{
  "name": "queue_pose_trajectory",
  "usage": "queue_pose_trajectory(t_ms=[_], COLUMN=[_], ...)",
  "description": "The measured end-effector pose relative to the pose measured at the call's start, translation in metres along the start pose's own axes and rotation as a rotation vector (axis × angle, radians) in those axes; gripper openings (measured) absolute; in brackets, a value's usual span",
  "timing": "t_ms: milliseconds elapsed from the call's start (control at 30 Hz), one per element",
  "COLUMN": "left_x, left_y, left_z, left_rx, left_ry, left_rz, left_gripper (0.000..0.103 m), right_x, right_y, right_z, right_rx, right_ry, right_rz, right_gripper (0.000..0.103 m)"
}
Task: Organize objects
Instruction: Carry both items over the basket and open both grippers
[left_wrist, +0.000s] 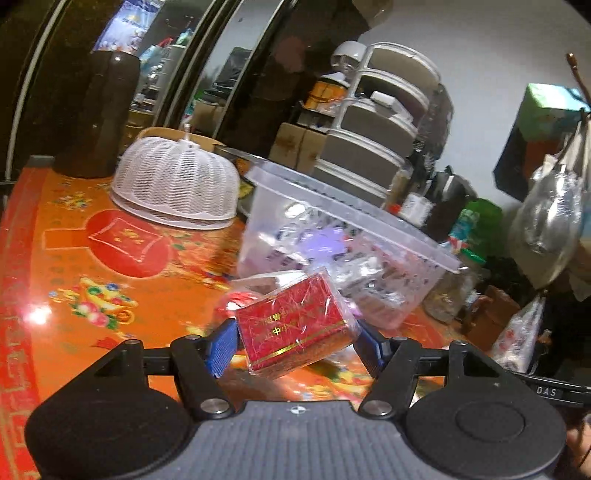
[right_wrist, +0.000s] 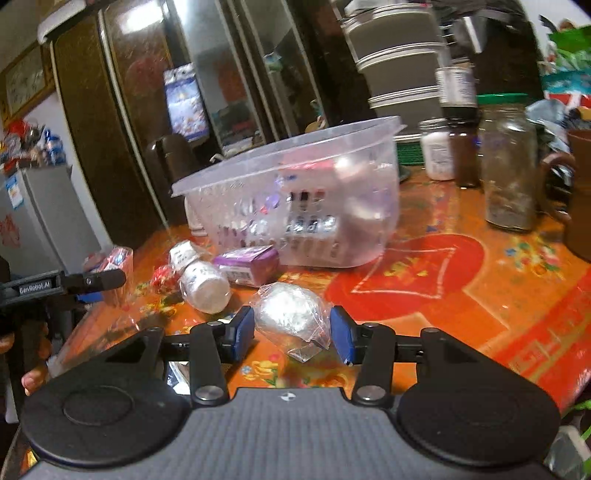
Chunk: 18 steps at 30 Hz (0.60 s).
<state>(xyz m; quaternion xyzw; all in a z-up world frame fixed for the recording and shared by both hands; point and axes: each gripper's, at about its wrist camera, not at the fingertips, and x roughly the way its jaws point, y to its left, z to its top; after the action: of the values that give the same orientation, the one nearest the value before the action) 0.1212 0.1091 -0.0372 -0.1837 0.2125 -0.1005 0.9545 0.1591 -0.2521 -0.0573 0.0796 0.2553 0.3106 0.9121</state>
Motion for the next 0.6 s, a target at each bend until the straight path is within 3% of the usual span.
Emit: queue_pose_trajectory(t_ms=[133,300,433,600], left_x=[-0.014,-0.001,0.064,0.136], left_y=[-0.018,-0.068,-0.089,-0.078], left_z=[0.017,0.099,0.150,0.150], left_rx=[0.027,0.131,0.150,0.099], left_ry=[-0.050,-0.131,-0.049,0.103], left_rz=[-0.055,-0.088,-0.031,0.054], left_gripper=[0.071,0.071,0.071,0.071], right_x=[-0.028,-0.031,0.028,0.106], right_y=[0.007,0.028,0.023,-0.001], right_z=[0.018,0.101,0.164,0.176], right_rx=[-0.013,-0.139,-0.170,-0.138], right_ry=[-0.087,-0.207,-0.135,0.020], right_rz=[-0.010,-0.014,-0.057,-0.120], right_gripper=[0.049,0.049,0.049,0.052])
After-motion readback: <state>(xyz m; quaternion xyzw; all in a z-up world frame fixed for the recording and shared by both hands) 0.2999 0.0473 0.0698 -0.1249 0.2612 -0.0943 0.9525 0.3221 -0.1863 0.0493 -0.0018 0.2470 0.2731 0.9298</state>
